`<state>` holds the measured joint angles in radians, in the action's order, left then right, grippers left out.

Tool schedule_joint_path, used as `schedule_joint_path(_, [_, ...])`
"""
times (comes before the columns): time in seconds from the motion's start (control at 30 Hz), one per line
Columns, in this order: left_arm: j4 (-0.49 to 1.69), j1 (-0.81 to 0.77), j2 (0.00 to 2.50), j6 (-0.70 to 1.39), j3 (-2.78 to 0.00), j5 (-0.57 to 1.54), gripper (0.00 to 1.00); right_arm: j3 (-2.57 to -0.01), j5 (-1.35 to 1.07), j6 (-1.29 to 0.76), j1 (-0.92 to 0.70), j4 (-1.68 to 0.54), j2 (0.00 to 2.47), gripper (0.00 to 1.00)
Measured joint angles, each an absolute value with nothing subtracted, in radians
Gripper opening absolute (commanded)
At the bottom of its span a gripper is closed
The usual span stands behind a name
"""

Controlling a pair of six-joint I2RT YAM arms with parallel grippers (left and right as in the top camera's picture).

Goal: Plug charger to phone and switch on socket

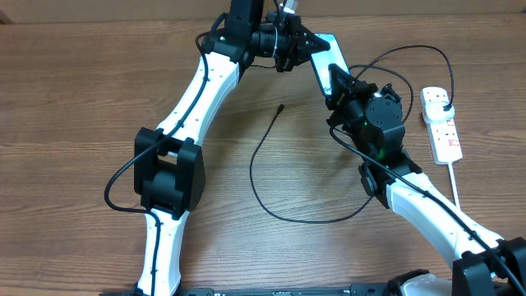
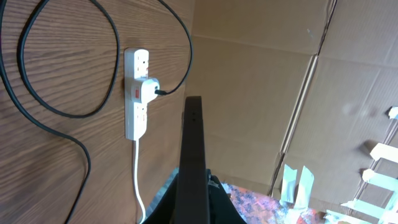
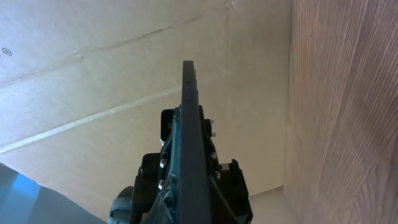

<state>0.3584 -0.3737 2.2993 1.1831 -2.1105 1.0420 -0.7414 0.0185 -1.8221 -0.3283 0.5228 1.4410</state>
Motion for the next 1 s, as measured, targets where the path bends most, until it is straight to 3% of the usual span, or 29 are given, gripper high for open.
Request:
schedule_joint_path(0.53, [0.373, -0.369, 2.299, 1.101, -2.111, 1.034, 0.04, -0.743, 0.002, -1.816, -0.336, 0.519, 1.443, 0.41])
schedule_joint_path(1.0, [0.789, -0.179, 2.298, 0.717, -2.114, 0.969, 0.04, -0.747, -0.027, -1.490, -0.347, 0.255, 1.451, 0.70])
